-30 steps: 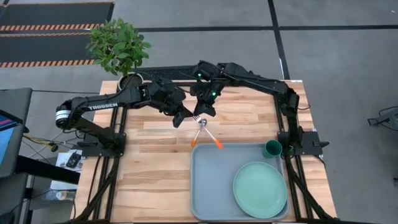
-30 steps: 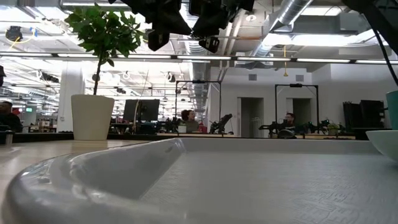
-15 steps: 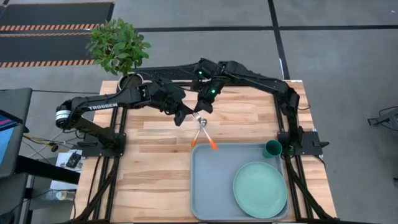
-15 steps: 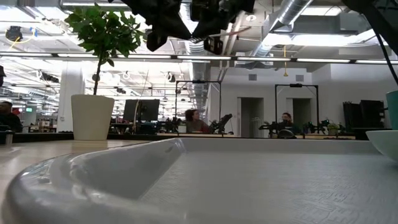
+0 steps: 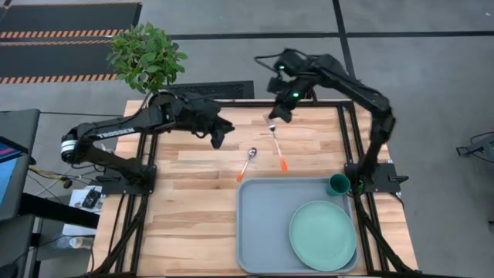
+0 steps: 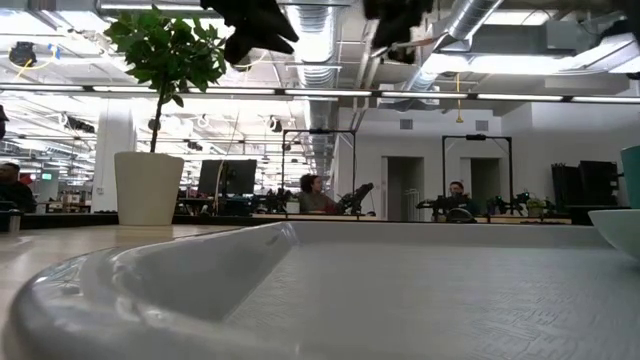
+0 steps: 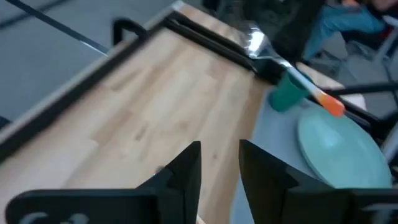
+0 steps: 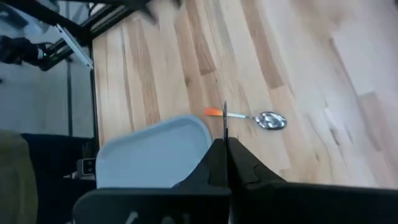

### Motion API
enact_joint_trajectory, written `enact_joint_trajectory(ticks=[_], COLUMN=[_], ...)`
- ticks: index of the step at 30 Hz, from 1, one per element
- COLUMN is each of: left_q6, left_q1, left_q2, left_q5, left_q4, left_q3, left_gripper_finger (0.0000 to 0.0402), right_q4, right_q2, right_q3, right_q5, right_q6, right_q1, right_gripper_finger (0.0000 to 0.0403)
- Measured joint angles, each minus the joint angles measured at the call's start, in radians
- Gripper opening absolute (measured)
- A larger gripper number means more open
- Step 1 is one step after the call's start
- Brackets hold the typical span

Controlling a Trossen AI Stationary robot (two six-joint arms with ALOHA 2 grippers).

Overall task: Pick and place plate/cup/fork/spoon on tray
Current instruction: Put the orange fork on the left of the light blue plate on the blue serving tray

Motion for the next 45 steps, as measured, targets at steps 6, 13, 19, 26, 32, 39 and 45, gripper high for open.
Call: enact_joint_trajectory(ticks=[6, 13, 19, 26, 32, 39, 45], left_q6=[0.004, 0.0, -0.001, -0.019, -0.039, -0.041, -0.036], left_q1=[0.018, 0.023, 0.022, 0.022, 0.022, 0.022, 0.029], left_q2=[-0.07, -0.098, -0.093, -0.093, -0.093, -0.093, -0.093], left_q5=[-0.058, -0.114, -0.124, -0.15, -0.15, -0.172, -0.201], left_q4=[-0.008, 0.0, 0.001, -0.009, -0.016, -0.052, -0.055], left_q3=[0.0, 0.0, -0.003, -0.007, -0.007, -0.008, -0.008], left_gripper_finger=[0.0094, 0.0094, 0.0094, 0.0093, 0.0093, 0.0093, 0.0093], right_q4=[0.324, 1.131, 1.29, 1.472, 1.695, 1.947, 2.031], right_q2=[-0.341, -0.736, -0.771, -0.667, -0.546, -0.454, -0.348], right_q3=[-0.508, -1.217, -1.458, -1.518, -1.585, -1.686, -1.662], right_q5=[0.001, 0.135, 0.375, 0.439, 0.464, 0.529, 0.531], right_q6=[0.215, 0.591, 0.692, 0.683, 0.74, 0.828, 0.846], right_q1=[0.012, 0.251, 0.456, 0.58, 0.671, 0.76, 0.788], right_gripper_finger=[0.0001, 0.0001, 0.0, 0.0, 0.0, 0.0, 0.0])
